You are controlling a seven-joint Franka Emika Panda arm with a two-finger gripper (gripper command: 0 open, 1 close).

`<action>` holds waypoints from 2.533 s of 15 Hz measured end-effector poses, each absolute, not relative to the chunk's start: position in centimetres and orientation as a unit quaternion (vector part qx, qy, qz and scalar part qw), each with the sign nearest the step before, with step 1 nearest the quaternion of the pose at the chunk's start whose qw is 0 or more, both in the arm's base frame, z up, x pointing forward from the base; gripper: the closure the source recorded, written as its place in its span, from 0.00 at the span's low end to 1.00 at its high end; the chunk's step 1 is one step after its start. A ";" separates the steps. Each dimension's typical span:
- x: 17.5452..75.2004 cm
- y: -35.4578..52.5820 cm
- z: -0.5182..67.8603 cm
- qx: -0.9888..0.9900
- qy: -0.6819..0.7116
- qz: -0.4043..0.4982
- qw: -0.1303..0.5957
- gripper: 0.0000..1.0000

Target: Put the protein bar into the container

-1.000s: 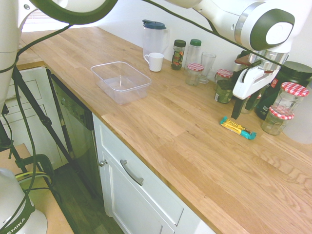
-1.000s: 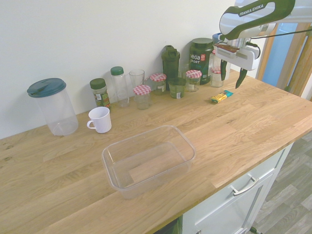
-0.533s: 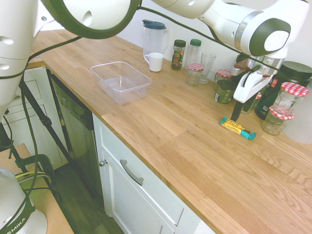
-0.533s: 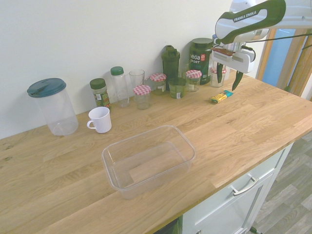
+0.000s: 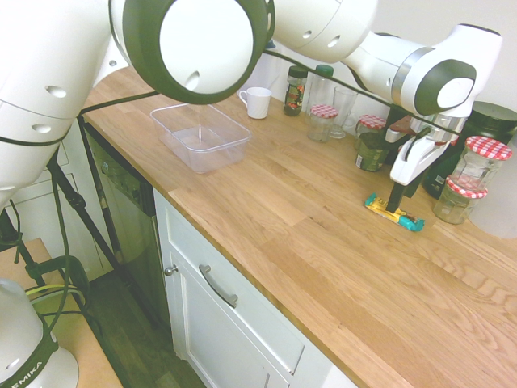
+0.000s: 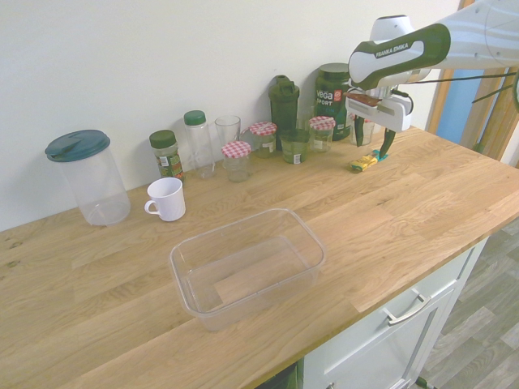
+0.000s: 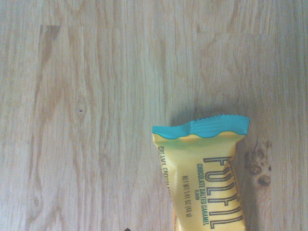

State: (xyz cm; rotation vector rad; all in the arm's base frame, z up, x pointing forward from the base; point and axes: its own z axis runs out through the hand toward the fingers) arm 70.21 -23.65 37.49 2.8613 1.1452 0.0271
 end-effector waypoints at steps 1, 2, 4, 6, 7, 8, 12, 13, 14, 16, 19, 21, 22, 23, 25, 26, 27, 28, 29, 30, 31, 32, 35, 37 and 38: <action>70.4 -23.7 37.2 0.928 0.372 0.007 0.030 0.00; 70.6 -23.8 37.2 0.928 0.372 0.005 0.029 0.00; 70.8 -23.8 37.2 0.929 0.370 -0.004 0.026 0.00; 71.1 -23.7 36.9 0.929 0.368 -0.014 0.023 0.00; 71.3 -23.8 36.7 0.930 0.366 -0.020 0.024 0.00; 71.5 -23.8 36.4 0.930 0.365 -0.024 0.025 0.00; 72.1 -23.7 35.9 0.930 0.366 -0.026 0.025 0.00; 72.3 -23.6 35.8 0.929 0.367 -0.027 0.025 0.00; 72.5 -23.4 35.5 0.929 0.368 -0.029 0.024 0.00; 72.7 -23.4 34.8 0.929 0.368 -0.033 0.022 0.00; 72.9 -23.3 34.6 0.928 0.370 -0.033 0.024 0.00; 72.9 -23.3 34.6 0.928 0.371 -0.033 0.025 0.00; 73.0 -23.3 34.6 0.928 0.371 -0.034 0.026 0.00; 73.0 -23.3 34.6 0.928 0.371 -0.034 0.026 0.00; 73.0 -23.3 34.6 0.928 0.371 -0.034 0.026 1.00; 73.0 -23.3 34.6 0.928 0.371 -0.034 0.027 1.00; 73.0 -23.3 34.6 0.927 0.371 -0.034 0.028 1.00; 73.0 -23.4 34.5 0.927 0.372 -0.033 0.029 1.00; 73.0 -23.5 34.5 0.927 0.372 -0.033 0.031 1.00; 73.0 -23.6 34.5 0.927 0.373 -0.033 0.033 1.00; 73.0 -23.6 34.5 0.927 0.373 -0.032 0.034 1.00; 73.1 -23.6 34.5 0.927 0.373 -0.032 0.035 1.00; 73.4 -23.7 34.4 0.926 0.376 -0.023 0.042 1.00; 73.5 -23.7 34.3 0.925 0.376 -0.019 0.046 1.00; 73.6 -23.7 34.3 0.925 0.376 -0.016 0.048 1.00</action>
